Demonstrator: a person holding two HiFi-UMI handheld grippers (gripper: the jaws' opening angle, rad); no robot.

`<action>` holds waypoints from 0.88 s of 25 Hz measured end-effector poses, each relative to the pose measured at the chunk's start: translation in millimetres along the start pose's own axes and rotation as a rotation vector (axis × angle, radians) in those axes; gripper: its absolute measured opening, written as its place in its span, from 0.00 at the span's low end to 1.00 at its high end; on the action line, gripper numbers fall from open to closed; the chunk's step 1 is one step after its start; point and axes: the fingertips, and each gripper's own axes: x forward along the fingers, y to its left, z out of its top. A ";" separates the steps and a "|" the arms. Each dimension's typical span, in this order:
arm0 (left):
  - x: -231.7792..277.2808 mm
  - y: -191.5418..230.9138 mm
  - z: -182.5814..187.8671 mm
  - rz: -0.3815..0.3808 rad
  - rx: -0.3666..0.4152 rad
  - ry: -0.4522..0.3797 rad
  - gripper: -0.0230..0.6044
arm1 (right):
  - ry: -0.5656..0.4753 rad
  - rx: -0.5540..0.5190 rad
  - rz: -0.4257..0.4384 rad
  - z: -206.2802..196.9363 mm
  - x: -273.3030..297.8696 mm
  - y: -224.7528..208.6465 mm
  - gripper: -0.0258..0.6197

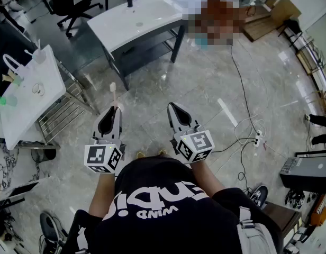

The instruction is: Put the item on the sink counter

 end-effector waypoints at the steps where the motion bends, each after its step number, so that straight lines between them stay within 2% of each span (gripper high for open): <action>1: 0.1 0.4 -0.6 -0.002 -0.001 0.001 0.14 | -0.001 0.000 -0.002 -0.4 0.7 0.4 0.07; 9: -2.1 12.8 -2.4 -0.019 -0.011 0.023 0.14 | -0.037 0.053 0.026 0.1 5.0 10.7 0.07; 15: -4.3 29.7 -2.4 -0.052 -0.024 0.035 0.14 | -0.032 0.047 -0.004 -11.9 6.3 15.6 0.07; 22: 16.9 42.5 -1.6 -0.087 -0.010 0.048 0.14 | -0.037 0.074 -0.053 -15.3 19.0 2.4 0.07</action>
